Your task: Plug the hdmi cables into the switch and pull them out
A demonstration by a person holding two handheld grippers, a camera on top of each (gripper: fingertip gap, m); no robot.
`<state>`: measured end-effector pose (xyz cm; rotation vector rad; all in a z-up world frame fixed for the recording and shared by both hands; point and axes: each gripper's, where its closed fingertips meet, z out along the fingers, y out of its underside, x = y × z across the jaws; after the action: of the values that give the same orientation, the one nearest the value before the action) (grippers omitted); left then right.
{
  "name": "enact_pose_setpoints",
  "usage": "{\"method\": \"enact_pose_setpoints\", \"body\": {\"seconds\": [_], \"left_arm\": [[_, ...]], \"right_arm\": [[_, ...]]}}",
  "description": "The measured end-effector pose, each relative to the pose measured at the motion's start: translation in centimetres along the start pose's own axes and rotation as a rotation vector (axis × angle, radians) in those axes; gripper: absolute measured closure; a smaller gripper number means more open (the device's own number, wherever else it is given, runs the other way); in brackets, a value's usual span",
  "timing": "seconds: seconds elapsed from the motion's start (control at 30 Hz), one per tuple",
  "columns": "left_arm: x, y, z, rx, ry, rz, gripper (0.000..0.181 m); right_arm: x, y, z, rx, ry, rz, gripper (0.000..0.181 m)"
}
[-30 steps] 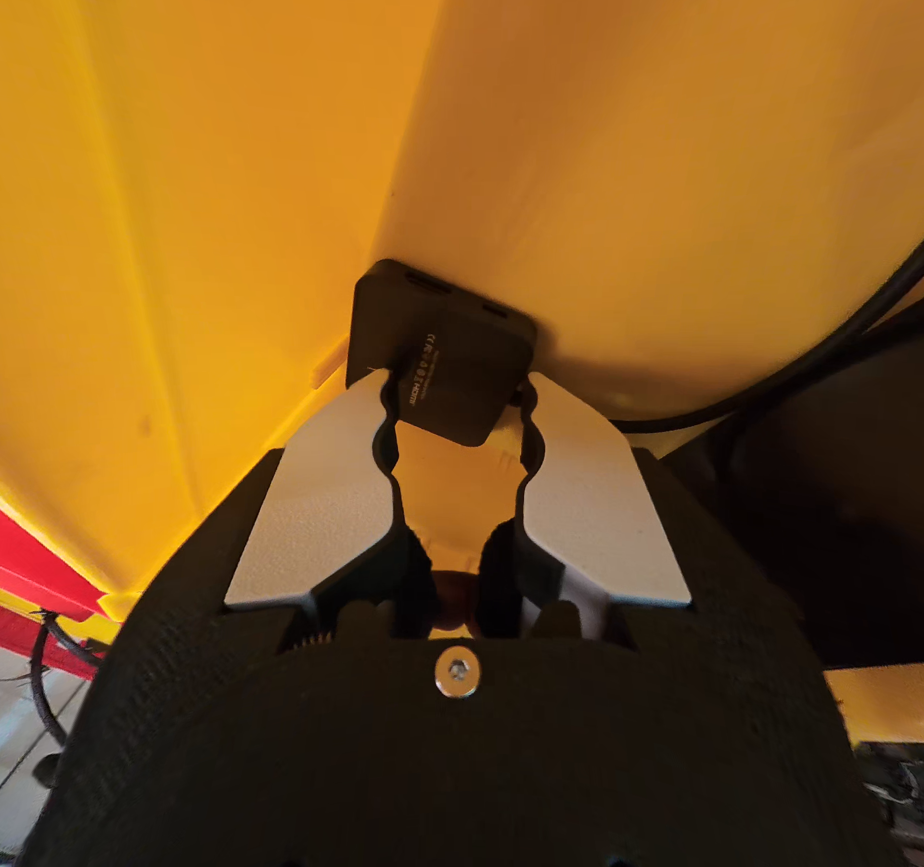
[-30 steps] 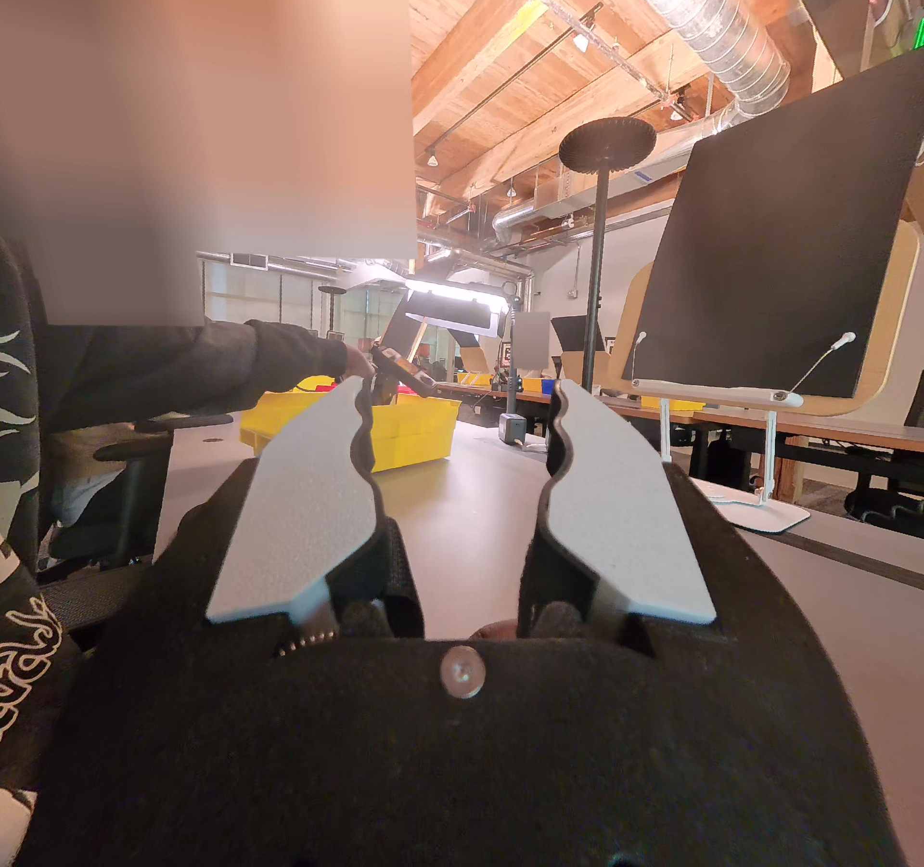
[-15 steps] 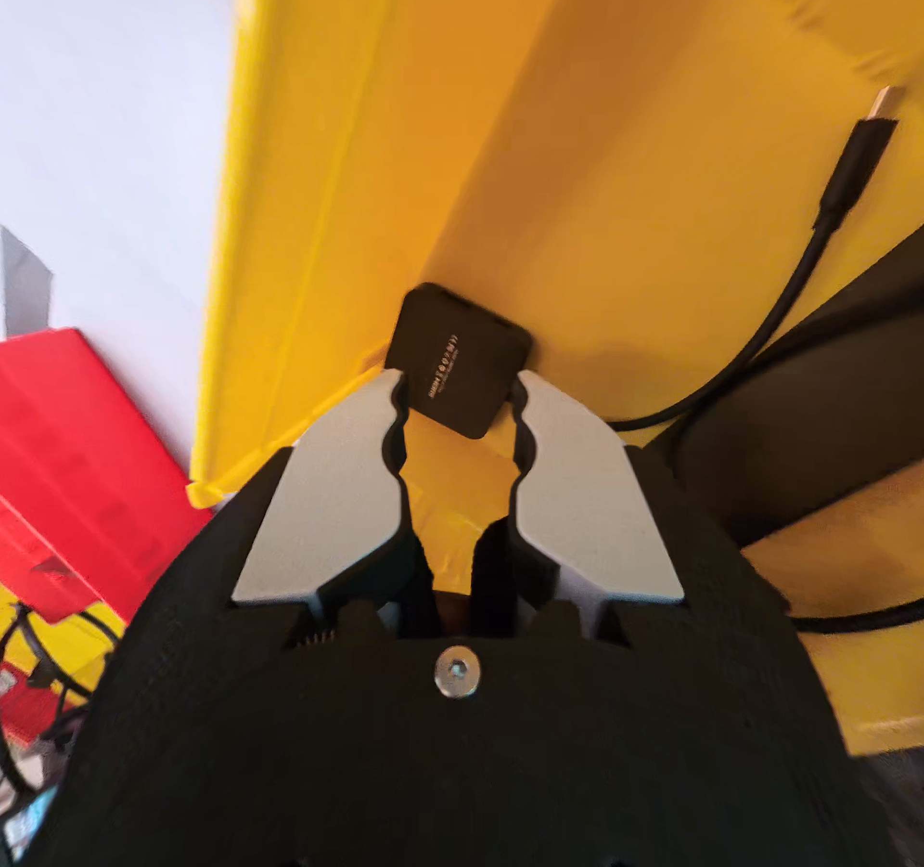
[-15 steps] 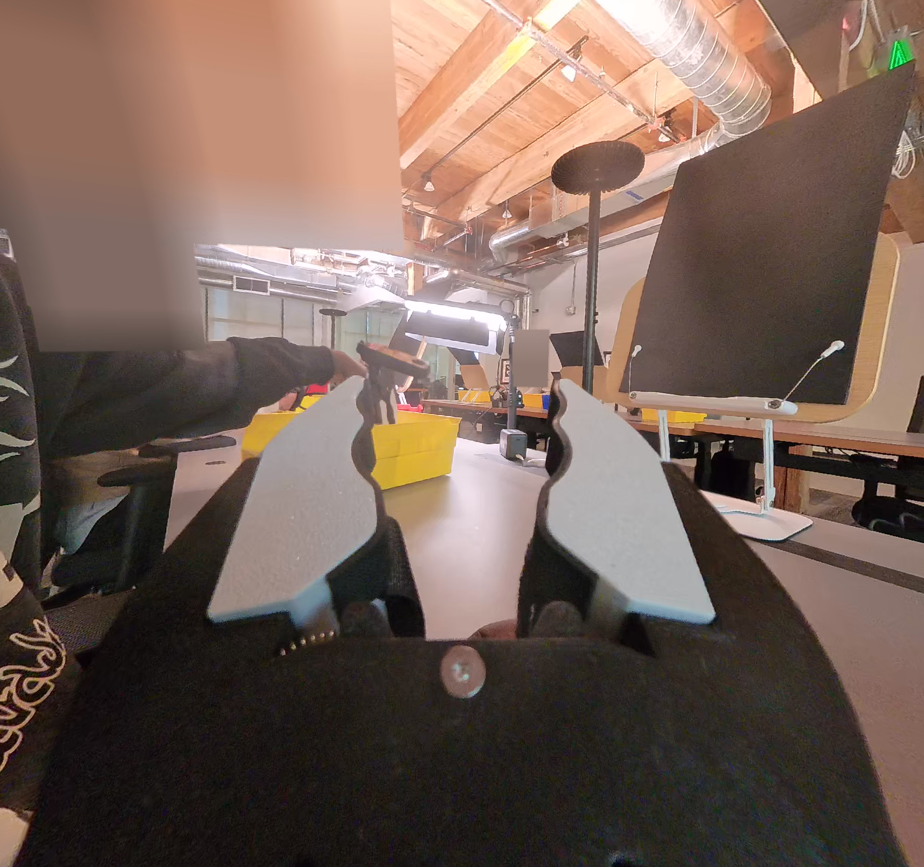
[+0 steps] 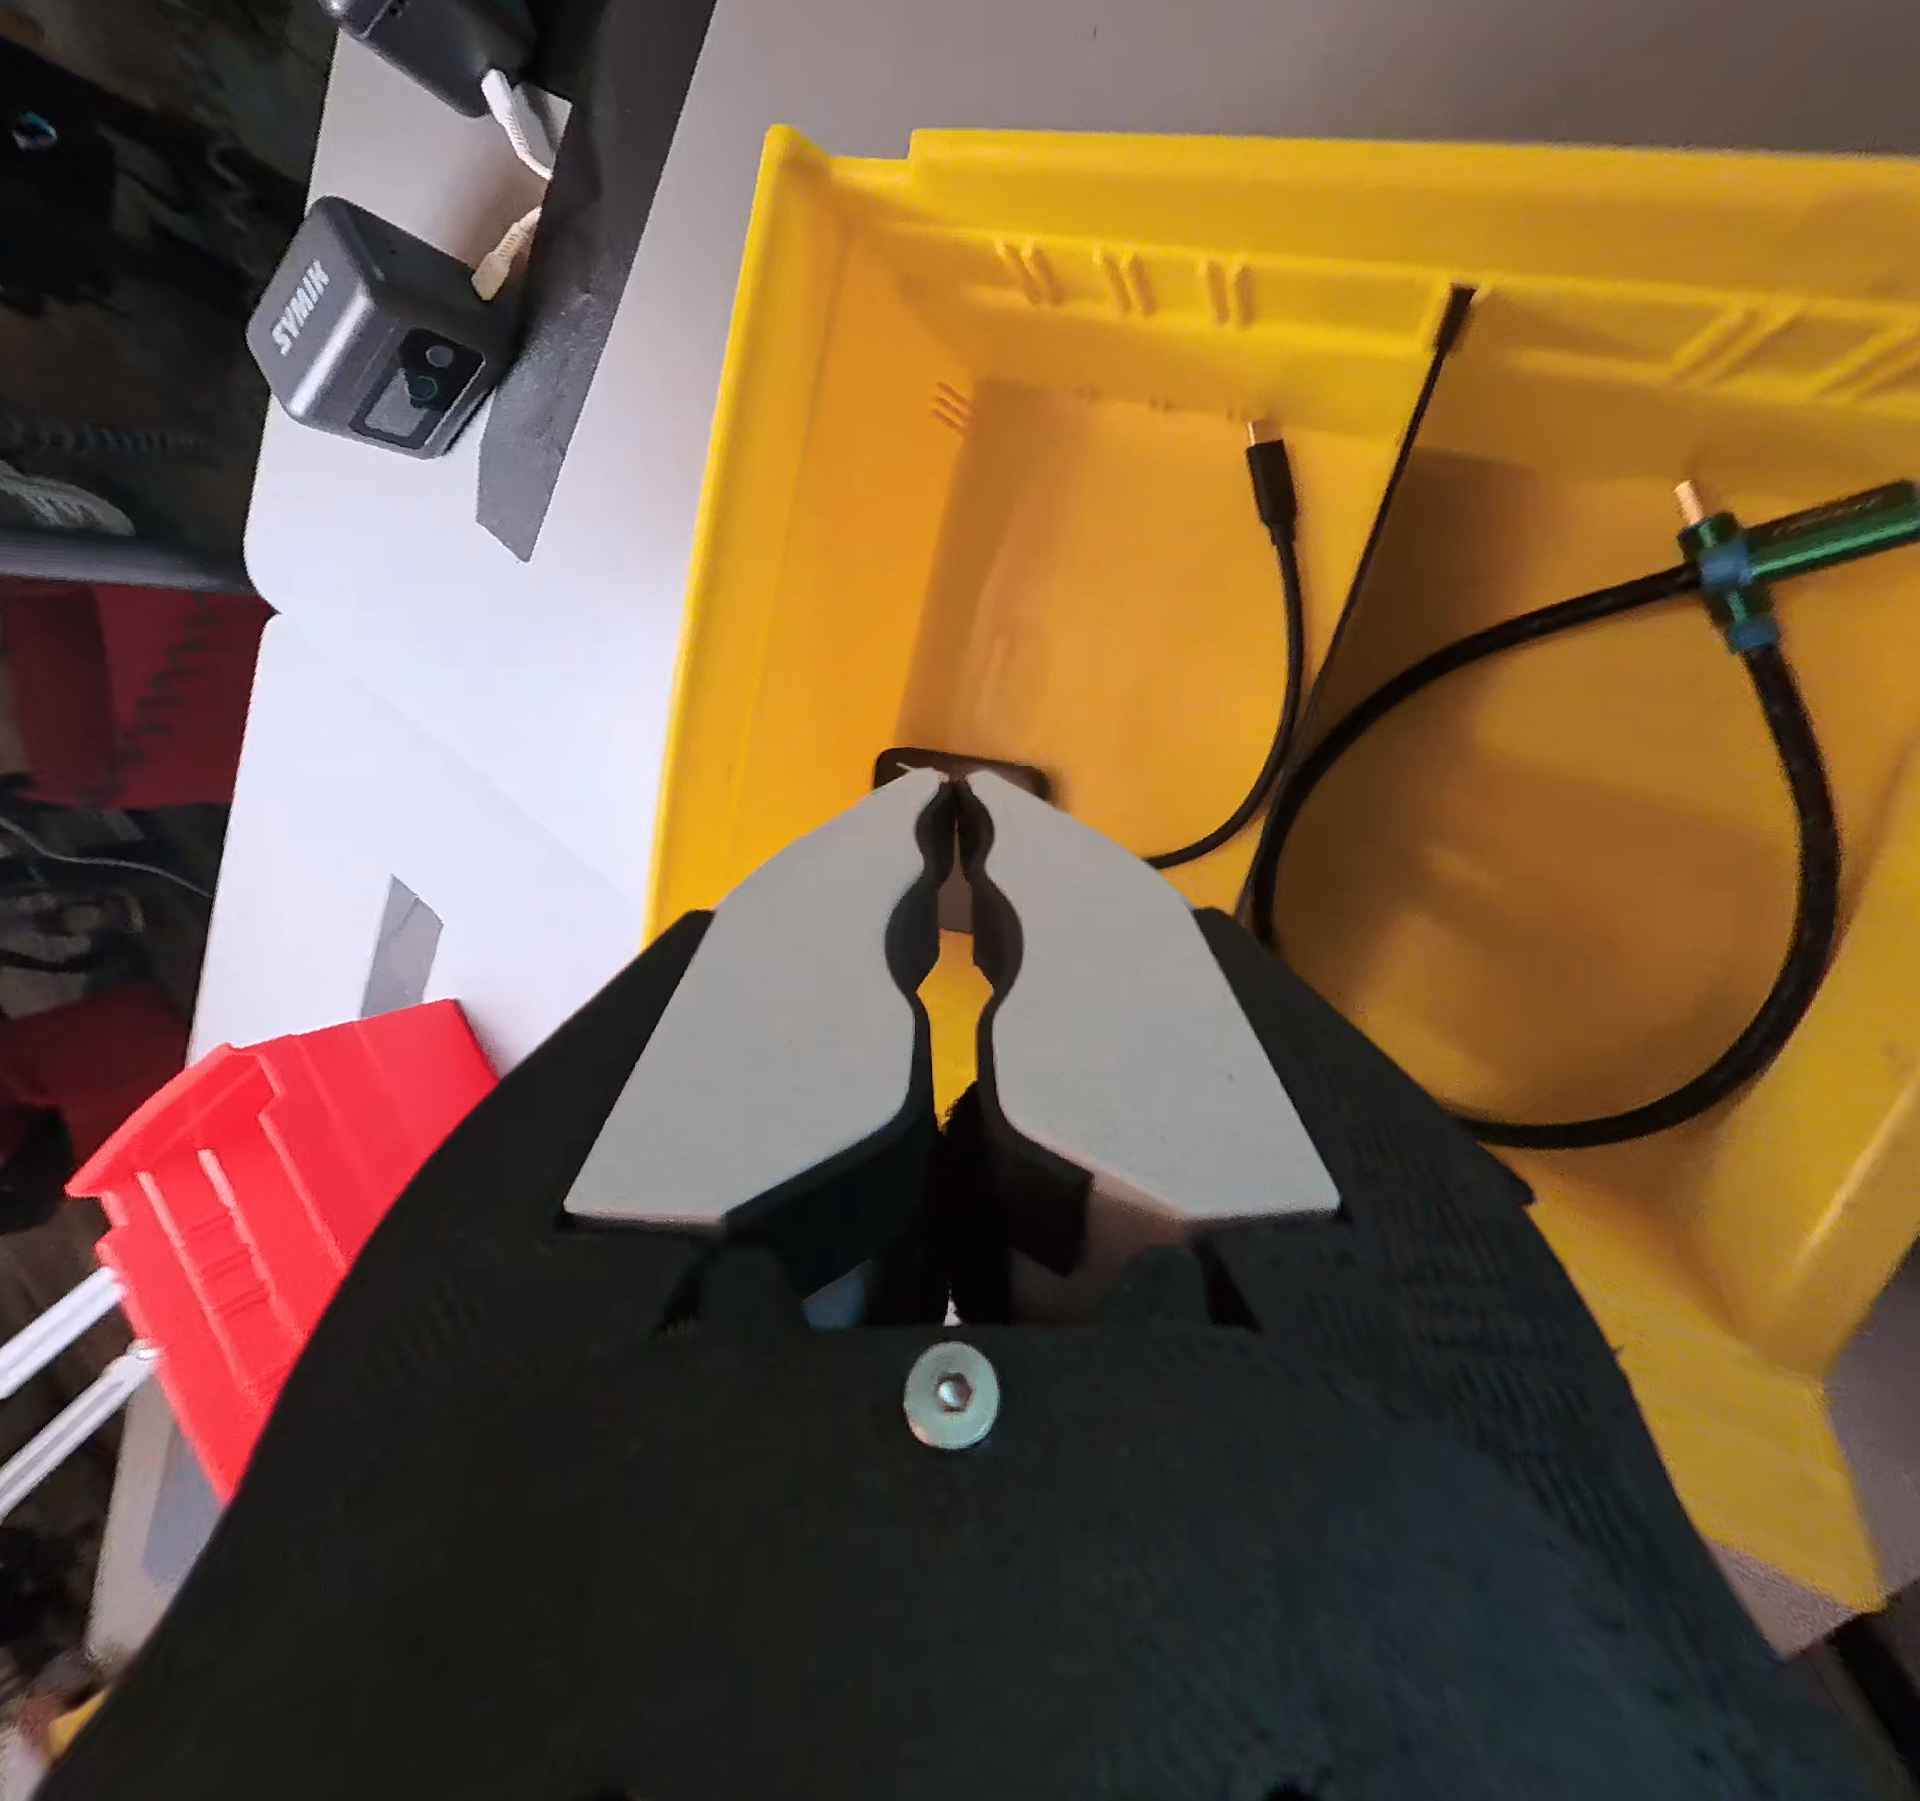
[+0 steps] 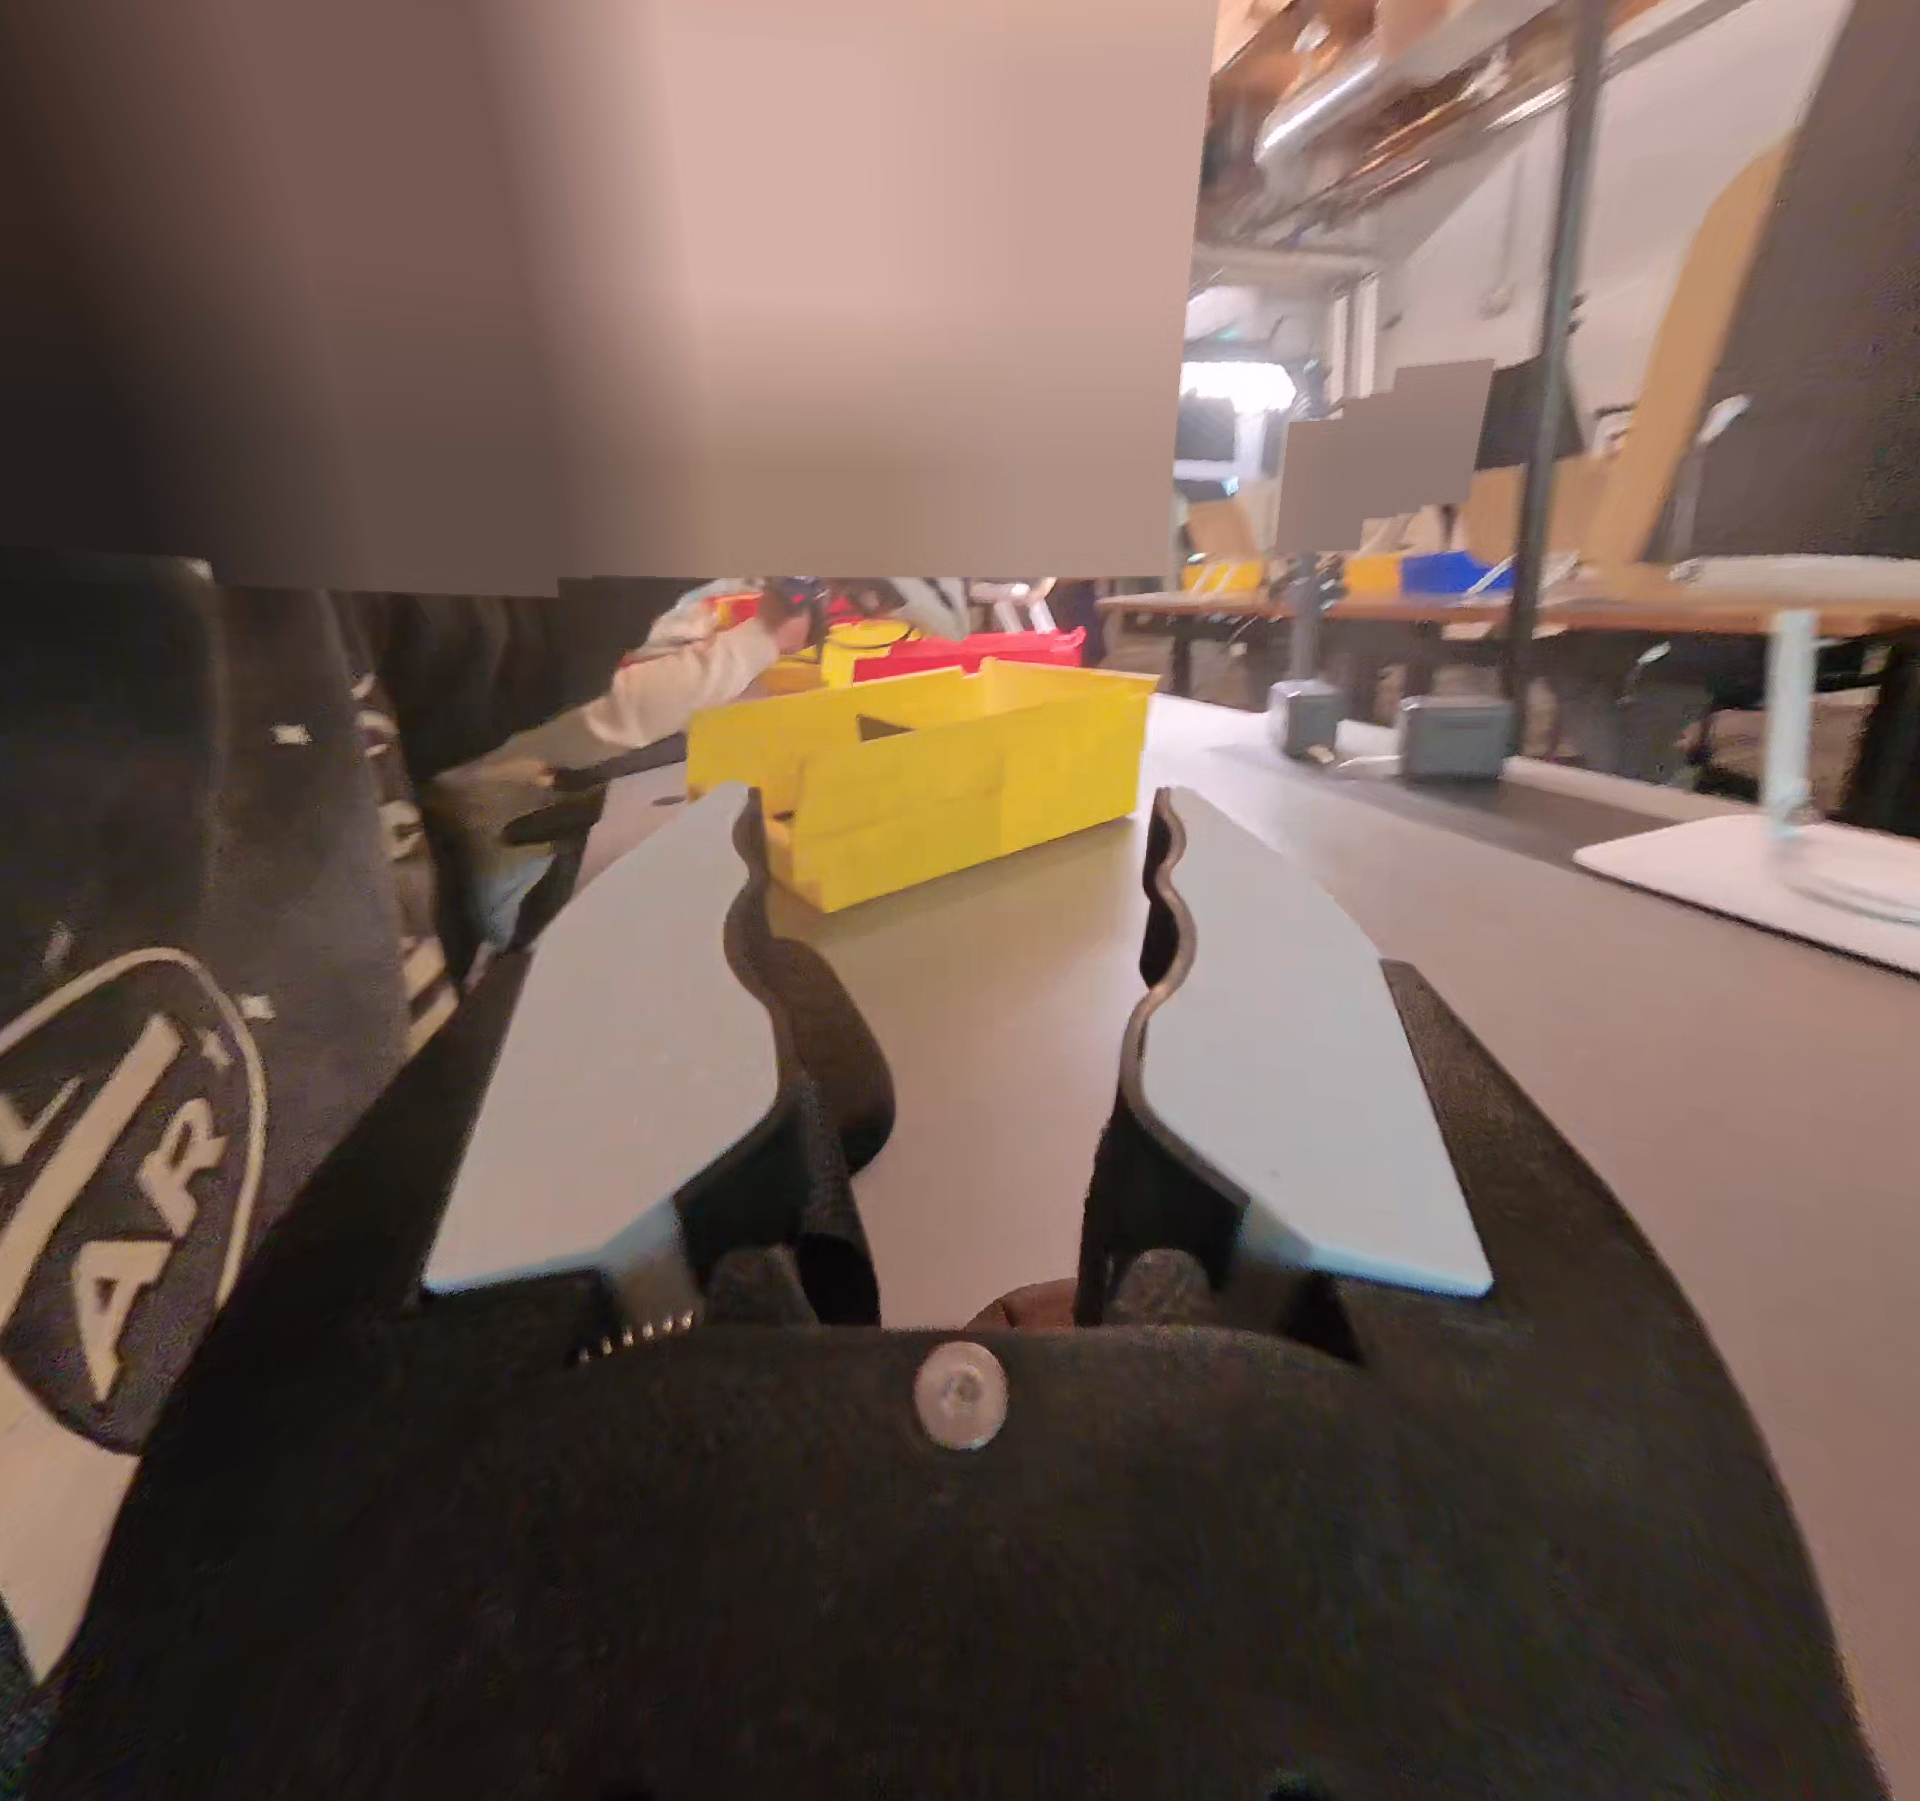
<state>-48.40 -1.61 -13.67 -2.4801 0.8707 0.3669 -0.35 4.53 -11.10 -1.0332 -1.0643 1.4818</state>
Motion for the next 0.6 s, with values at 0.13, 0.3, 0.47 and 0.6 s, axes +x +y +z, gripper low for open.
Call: {"method": "enact_pose_setpoints", "body": {"seconds": [0.13, 0.3, 0.47, 0.6], "left_arm": [[-1.6, 0.4, 1.5, -0.074, -0.027, 0.209, 0.181], [-0.7, 1.8, 5.8, -0.207, 0.058, 0.589, 0.181], [1.3, 5.0, 8.6, -0.327, 0.22, 0.746, 0.173], [1.7, 6.1, 9.1, -0.335, 0.229, 0.837, 0.172]], "right_arm": [[0.8, 1.1, 2.2, -0.009, -0.08, 0.098, 0.109], [2.5, 2.1, 2.4, -0.003, -0.067, 0.214, 0.108], [3.4, 3.0, 1.7, -0.027, -0.029, 0.221, 0.11], [4.3, 3.6, 1.2, -0.052, 0.016, 0.199, 0.111]]}}
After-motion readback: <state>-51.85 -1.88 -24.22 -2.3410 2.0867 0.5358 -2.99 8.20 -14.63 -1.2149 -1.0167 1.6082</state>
